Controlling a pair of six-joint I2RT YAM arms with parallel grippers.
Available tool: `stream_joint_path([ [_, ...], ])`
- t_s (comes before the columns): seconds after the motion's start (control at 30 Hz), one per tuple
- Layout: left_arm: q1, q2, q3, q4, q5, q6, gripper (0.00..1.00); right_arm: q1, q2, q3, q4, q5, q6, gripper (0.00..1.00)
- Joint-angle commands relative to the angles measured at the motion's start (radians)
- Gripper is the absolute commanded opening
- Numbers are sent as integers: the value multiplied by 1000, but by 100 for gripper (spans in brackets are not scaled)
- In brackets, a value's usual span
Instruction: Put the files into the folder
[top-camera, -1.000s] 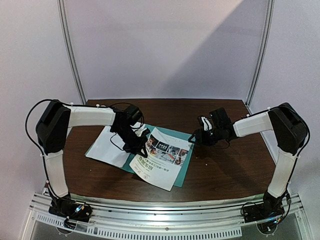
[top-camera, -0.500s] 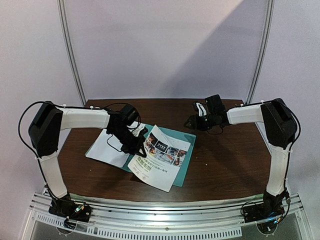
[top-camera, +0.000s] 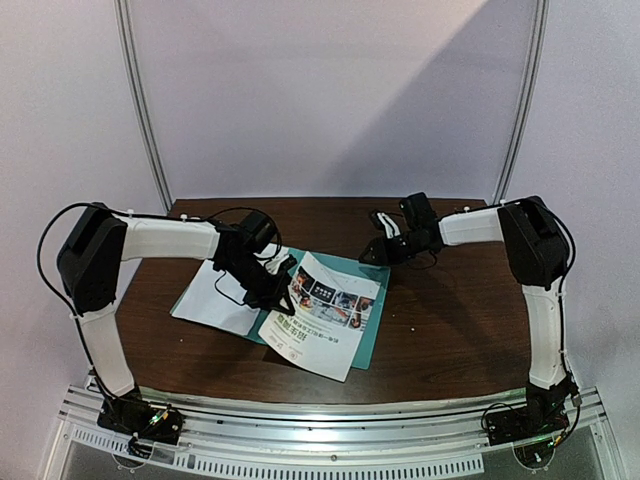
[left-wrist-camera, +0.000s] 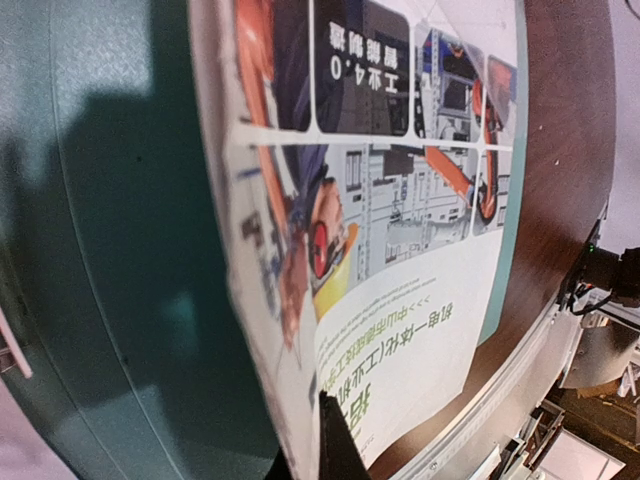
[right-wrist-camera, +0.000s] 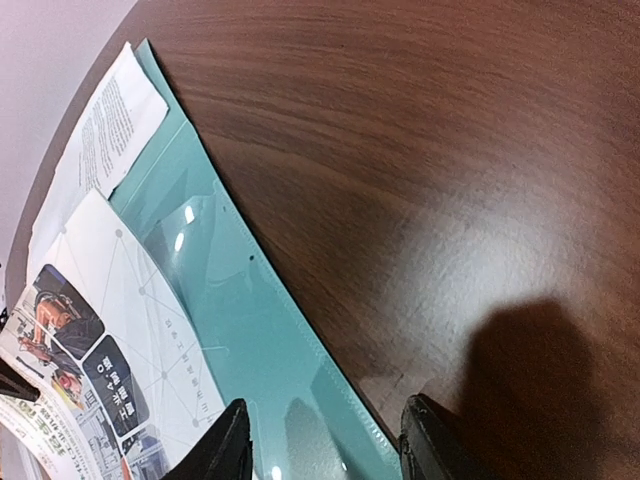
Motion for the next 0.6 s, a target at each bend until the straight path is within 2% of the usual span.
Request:
stream_joint_path([
  [0.0,-3,0,-16,-5,3,19,0,-20,67,43,-81,27,-38,50],
  [0.2,-3,-13,-19,-13,0,21,0,-24,119,148,-202,66,-105,50],
  [0.4,0,-17,-25,28,-5,-7,0,-20,97,67,-244,-13,-168,47],
  [0.57,3,-13,-17,62,-8,-40,0,2,80,62,-312,-39,-243,46],
])
